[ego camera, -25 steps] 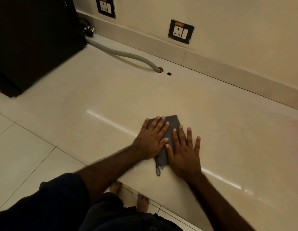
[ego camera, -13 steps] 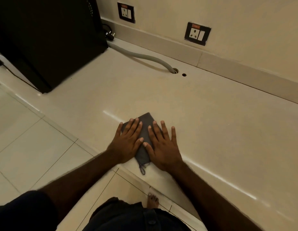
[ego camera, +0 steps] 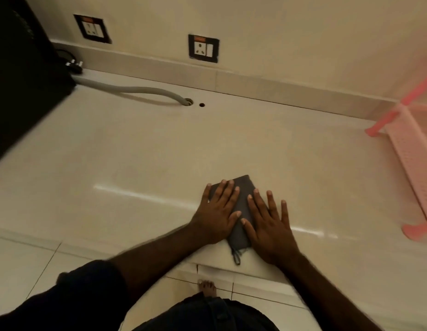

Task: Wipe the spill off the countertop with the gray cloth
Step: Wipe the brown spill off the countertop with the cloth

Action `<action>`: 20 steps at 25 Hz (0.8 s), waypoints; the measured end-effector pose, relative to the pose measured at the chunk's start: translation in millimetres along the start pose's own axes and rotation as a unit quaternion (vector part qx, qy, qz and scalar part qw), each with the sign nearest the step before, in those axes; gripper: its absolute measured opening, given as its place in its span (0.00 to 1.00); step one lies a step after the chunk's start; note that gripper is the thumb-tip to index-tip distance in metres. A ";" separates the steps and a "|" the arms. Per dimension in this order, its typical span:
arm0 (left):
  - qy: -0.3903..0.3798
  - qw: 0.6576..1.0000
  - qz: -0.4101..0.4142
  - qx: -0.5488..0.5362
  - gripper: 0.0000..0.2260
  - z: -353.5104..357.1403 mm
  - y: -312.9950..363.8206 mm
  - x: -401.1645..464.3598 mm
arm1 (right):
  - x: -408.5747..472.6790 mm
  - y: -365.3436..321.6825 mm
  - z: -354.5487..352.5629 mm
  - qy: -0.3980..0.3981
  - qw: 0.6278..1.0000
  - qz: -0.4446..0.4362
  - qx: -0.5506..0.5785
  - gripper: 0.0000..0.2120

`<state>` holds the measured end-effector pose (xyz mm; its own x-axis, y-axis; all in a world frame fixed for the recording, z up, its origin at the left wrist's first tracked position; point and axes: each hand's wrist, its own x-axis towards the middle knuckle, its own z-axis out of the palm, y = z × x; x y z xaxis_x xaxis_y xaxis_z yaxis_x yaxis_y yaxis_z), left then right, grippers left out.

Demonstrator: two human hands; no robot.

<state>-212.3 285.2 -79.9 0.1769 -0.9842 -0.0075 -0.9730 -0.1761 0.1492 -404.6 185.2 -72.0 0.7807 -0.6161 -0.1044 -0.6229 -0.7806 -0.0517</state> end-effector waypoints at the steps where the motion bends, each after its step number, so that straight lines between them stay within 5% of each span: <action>1: -0.008 1.000 0.027 -0.001 0.31 -0.2 12.8 11.2 | -10.7 10.5 -1.2 -0.005 0.999 0.032 0.001 0.37; 8: -0.012 0.985 0.173 0.007 0.30 13.7 77.7 24.9 | -96.5 24.6 2.0 -0.026 0.982 0.187 0.032 0.38; 12: -0.029 0.983 0.181 0.014 0.30 6.4 60.2 30.1 | -57.3 0.3 -6.7 -0.043 0.959 0.251 0.125 0.39; 20: -0.032 0.999 -0.028 0.000 0.29 -13.0 -48.8 -31.9 | 28.1 -86.1 -1.7 -0.006 0.994 0.027 0.106 0.35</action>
<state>-168.5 325.4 -74.2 0.2208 -0.9722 -0.0784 -0.9619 -0.2304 0.1470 -329.0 234.9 -68.7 0.7456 -0.6545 -0.1250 -0.6619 -0.7056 -0.2531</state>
